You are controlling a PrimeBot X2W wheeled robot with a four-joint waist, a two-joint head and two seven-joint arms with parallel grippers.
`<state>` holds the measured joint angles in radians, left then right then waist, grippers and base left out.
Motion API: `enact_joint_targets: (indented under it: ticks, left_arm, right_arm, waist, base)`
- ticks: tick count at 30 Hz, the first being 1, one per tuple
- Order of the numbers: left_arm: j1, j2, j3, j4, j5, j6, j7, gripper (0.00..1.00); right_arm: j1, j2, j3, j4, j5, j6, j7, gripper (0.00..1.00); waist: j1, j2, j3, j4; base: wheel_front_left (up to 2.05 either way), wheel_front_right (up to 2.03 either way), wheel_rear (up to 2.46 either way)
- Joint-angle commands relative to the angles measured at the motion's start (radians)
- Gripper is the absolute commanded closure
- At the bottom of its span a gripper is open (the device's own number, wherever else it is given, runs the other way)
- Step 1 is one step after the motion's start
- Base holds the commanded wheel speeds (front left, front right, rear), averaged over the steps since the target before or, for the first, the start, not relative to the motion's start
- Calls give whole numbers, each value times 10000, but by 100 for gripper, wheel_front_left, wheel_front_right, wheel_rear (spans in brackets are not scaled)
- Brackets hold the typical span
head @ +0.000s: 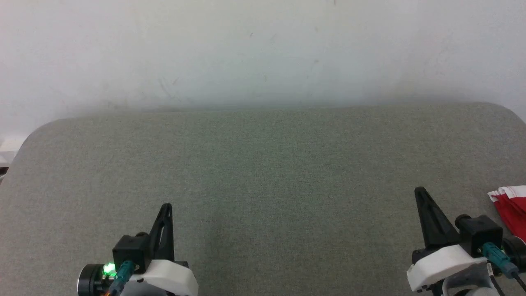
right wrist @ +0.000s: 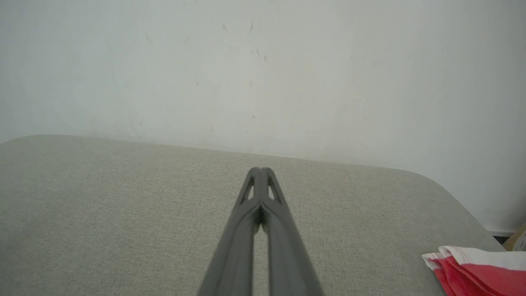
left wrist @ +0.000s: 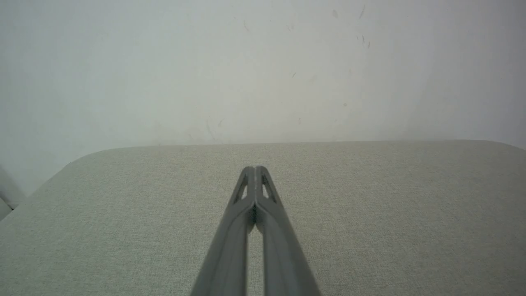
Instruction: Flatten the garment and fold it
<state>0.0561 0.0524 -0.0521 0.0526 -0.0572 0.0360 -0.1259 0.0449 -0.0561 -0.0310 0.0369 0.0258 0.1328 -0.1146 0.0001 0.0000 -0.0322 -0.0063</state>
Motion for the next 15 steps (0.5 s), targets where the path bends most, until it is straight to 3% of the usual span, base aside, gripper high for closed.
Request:
enact_joint_targets:
  ticks: [1,15]
  left_arm:
    - [-155,-12,71,-68,112,-63,45,100]
    - [-251,-14,177,-176,220,-133,331,100]
  right_arm:
    - [-132,30,28,-77,-90,-10,62,100]
    - [-207,37,94,-146,-129,-13,317,100]
  waist:
    - [-1,0,5,1]
    - [-1,0,80,16]
  base:
    - [0,0,0]
    - [0,0,0]
